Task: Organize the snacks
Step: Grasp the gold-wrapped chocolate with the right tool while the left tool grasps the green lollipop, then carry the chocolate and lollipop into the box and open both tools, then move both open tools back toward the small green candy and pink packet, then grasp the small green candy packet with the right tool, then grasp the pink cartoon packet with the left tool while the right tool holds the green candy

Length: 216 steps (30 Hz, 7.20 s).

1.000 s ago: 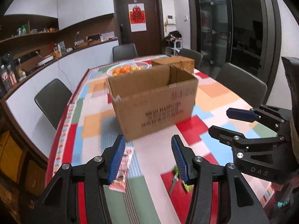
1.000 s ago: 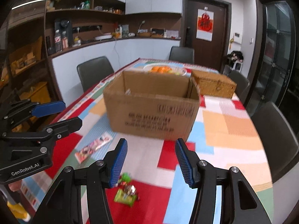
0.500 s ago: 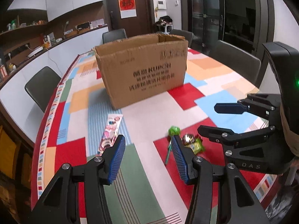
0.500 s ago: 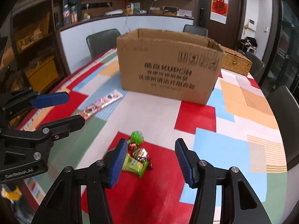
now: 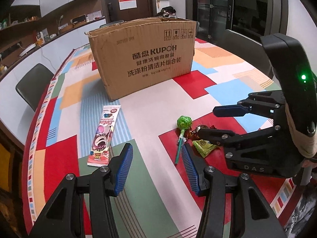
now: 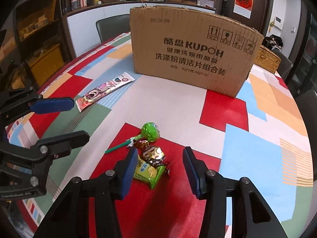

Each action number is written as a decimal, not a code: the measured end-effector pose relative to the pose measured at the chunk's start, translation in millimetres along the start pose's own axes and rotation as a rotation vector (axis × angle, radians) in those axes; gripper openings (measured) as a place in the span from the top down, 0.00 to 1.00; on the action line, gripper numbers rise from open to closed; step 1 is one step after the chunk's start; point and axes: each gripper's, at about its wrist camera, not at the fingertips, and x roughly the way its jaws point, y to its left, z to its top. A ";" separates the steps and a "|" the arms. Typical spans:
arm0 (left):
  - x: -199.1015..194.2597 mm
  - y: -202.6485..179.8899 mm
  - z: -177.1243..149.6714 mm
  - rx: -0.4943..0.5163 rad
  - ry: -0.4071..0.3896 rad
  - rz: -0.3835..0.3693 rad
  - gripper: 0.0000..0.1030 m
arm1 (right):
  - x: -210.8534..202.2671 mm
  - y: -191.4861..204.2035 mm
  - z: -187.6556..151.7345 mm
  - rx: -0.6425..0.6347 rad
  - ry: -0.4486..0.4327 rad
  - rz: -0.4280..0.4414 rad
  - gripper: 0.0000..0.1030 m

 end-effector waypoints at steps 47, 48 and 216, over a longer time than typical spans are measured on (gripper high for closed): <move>73.7 -22.6 41.3 -0.047 0.110 -0.138 0.75 | 0.6 -55.0 3.2 0.147 -0.016 -0.023 0.73; 71.3 -21.6 42.4 -0.049 0.106 -0.133 0.75 | -0.1 -54.9 4.1 0.148 -0.018 -0.022 0.73; 45.9 83.7 18.0 -0.137 0.119 0.103 0.37 | 36.7 21.4 49.3 -0.002 0.136 0.096 0.79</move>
